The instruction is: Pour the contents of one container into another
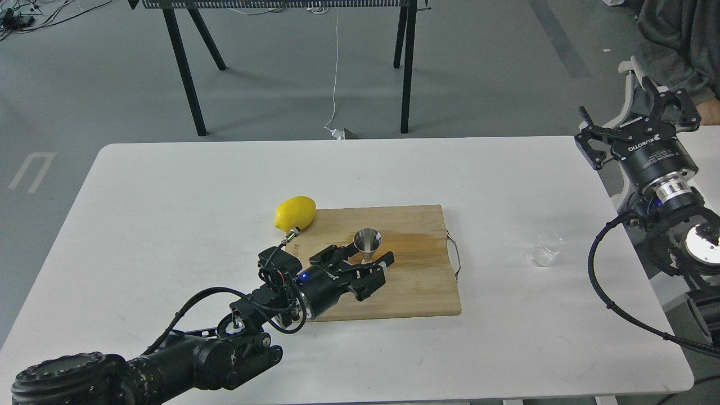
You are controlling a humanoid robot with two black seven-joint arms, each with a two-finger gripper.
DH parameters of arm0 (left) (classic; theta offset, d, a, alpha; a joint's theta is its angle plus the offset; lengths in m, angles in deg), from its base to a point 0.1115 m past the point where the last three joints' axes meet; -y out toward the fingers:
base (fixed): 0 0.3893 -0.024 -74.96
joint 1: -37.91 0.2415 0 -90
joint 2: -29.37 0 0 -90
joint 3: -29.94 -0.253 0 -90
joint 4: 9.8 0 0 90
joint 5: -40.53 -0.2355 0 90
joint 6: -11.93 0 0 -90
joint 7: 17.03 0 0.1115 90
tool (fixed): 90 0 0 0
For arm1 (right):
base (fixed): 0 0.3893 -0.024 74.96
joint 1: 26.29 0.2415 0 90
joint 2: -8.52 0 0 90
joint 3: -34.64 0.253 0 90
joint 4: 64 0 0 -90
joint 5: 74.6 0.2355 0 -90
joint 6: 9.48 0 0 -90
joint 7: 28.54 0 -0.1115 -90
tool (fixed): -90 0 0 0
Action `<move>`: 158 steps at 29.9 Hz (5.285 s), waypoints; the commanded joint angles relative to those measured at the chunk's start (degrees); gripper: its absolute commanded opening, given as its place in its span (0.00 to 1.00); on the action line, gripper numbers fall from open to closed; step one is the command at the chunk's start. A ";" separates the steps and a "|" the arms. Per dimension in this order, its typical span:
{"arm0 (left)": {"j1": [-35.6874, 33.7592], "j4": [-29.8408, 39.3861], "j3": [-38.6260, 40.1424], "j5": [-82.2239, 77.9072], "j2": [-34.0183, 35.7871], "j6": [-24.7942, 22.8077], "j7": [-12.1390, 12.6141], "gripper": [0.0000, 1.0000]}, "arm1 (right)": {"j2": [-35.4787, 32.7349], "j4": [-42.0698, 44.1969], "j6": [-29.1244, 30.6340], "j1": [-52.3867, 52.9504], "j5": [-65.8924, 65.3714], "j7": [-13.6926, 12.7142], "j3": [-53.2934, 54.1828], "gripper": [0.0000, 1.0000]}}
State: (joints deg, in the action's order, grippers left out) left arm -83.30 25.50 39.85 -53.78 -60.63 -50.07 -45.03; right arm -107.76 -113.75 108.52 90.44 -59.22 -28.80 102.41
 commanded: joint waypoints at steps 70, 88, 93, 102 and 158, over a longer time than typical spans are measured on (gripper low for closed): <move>6.34 29.57 34.81 43.04 36.04 -34.29 0.00 0.87 | -0.35 -2.19 0.00 -5.28 0.53 0.61 1.57 0.99; 2.91 26.31 37.64 69.60 34.37 -56.00 0.00 0.88 | -0.44 -14.49 0.00 -22.85 19.78 0.35 5.09 0.98; 2.82 26.31 37.64 70.40 33.84 -56.00 0.00 0.88 | -0.53 -19.59 0.00 -28.82 19.69 0.35 5.80 0.98; 2.56 26.31 37.55 70.40 32.70 -56.00 0.00 0.88 | 0.26 -19.86 -4.79 -31.83 19.25 0.35 5.27 0.98; 2.65 26.31 37.46 70.40 32.61 -56.00 0.00 0.89 | 8.00 -9.85 -24.92 -21.89 13.54 0.87 -1.15 0.98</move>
State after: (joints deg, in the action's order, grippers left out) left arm -80.58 51.82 77.29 16.61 -28.03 -106.07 -45.03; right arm -100.10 -124.66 83.78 67.96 -45.69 -27.84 101.34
